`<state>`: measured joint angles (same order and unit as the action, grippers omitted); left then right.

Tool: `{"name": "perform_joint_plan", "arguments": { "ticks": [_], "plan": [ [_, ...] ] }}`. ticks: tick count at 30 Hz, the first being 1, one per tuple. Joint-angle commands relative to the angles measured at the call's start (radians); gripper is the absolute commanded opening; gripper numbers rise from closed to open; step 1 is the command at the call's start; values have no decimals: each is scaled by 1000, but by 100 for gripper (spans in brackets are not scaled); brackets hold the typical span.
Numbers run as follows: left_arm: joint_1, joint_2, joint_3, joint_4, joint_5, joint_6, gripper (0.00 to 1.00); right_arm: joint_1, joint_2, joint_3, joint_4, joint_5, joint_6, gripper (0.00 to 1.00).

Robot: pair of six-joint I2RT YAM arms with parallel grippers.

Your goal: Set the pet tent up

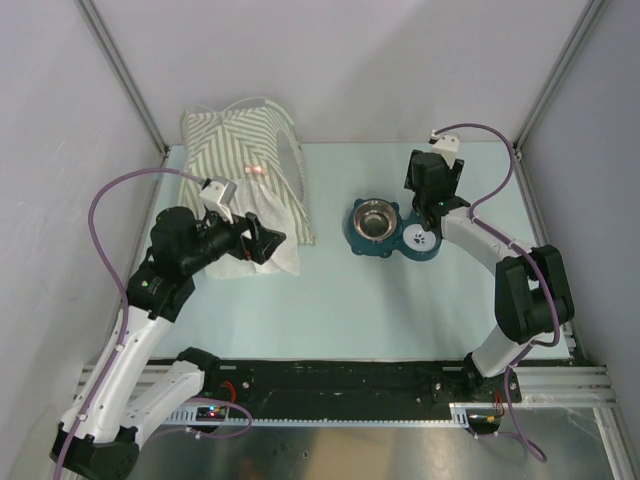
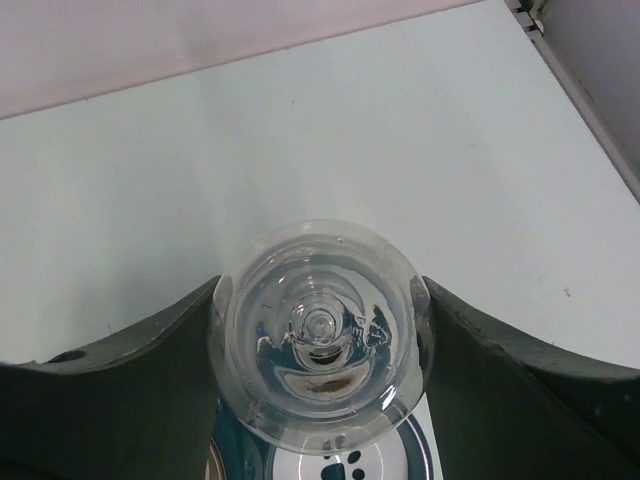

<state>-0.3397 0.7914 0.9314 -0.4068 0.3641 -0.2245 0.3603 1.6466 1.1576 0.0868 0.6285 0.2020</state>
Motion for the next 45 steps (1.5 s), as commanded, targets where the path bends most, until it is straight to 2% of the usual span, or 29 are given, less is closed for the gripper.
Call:
{"name": "perform_joint_plan", "arguments": {
  "ticks": [1, 3, 6, 8, 18, 26, 33, 37, 42, 45],
  "plan": [
    [1, -13, 29, 13, -16, 16, 100, 10, 66, -39, -61, -26, 91, 32],
    [1, -13, 29, 13, -16, 16, 100, 11, 69, -40, -73, -22, 103, 39],
    [1, -11, 31, 13, -15, 16, 100, 13, 47, -39, -81, 0, 110, 60],
    [0, -11, 32, 13, -15, 16, 100, 10, 22, -39, -75, -6, 100, 71],
    [2, -10, 35, 13, -10, 19, 100, -16, -24, 71, -177, -94, 63, 98],
    [1, -21, 33, 6, -21, 9, 100, -14, -84, 166, -287, -97, 67, 99],
    [2, -41, 74, -58, -169, -78, 100, -27, -182, 204, -436, -31, 96, 99],
    [1, -112, 53, -107, -342, -123, 100, -35, -283, 202, -546, -22, 125, 99],
    [1, -267, 34, -251, -753, -219, 100, -47, -445, 198, -735, -40, 182, 99],
    [1, -365, 20, -320, -815, -230, 100, -56, -563, 195, -861, -49, 227, 100]
  ]
}}
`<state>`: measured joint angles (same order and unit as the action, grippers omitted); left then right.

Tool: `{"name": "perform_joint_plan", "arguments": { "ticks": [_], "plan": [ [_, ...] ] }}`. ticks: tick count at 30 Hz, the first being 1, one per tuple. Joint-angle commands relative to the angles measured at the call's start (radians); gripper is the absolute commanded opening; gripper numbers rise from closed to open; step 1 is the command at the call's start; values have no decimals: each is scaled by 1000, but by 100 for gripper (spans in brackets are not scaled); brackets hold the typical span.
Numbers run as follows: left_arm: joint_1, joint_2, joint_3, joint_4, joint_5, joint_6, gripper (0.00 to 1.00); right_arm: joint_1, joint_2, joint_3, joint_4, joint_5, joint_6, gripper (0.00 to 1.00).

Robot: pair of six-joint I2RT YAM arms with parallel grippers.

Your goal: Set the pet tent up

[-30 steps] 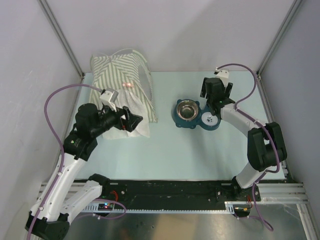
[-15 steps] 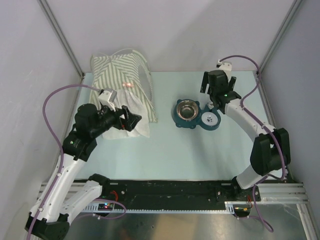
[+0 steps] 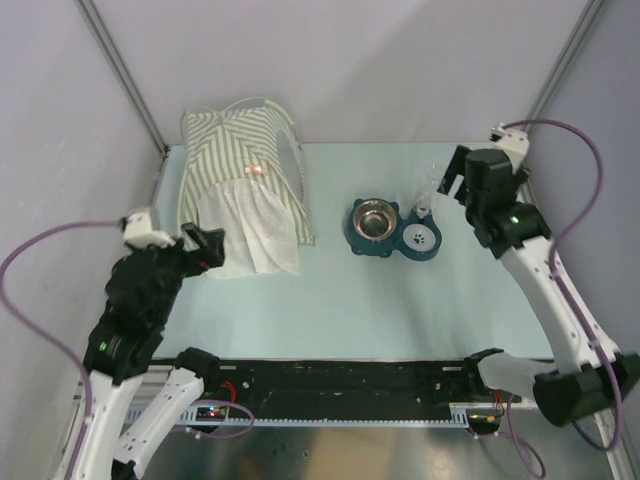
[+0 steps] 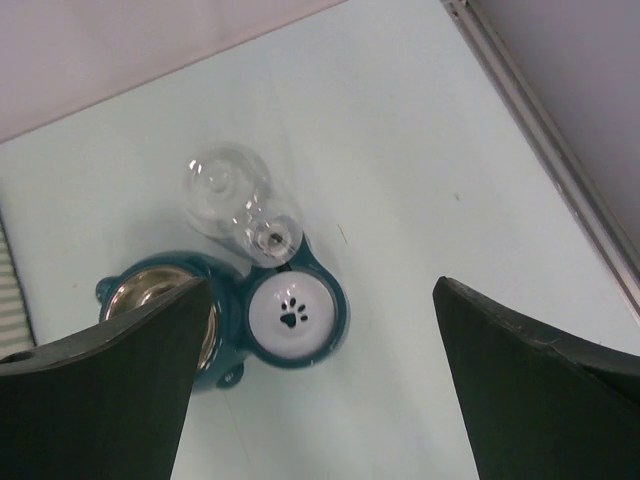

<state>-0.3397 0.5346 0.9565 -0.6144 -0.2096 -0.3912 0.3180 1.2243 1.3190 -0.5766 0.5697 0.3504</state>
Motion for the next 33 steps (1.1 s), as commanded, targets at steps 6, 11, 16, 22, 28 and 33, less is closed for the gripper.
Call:
{"name": "perform_joint_plan", "arguments": {
  "ticks": [6, 11, 16, 22, 28, 33],
  "plan": [
    [0, -277, -40, -255, -205, -140, 100, -20, -375, 34, -405, -51, 124, 99],
    [0, -303, -31, -337, -152, -151, 100, -22, -503, 71, -548, -175, 158, 100],
    [1, -313, -29, -364, -159, -141, 100, -21, -606, 134, -645, -243, 158, 99],
    [0, -353, -29, -363, -138, -127, 100, -22, -679, 243, -752, -328, 128, 99],
    [1, -379, -4, -374, -104, -103, 100, -16, -760, 251, -814, -361, 173, 99],
    [2, -403, 9, -382, -102, -84, 100, -15, -812, 198, -805, -361, 194, 100]
  ]
}}
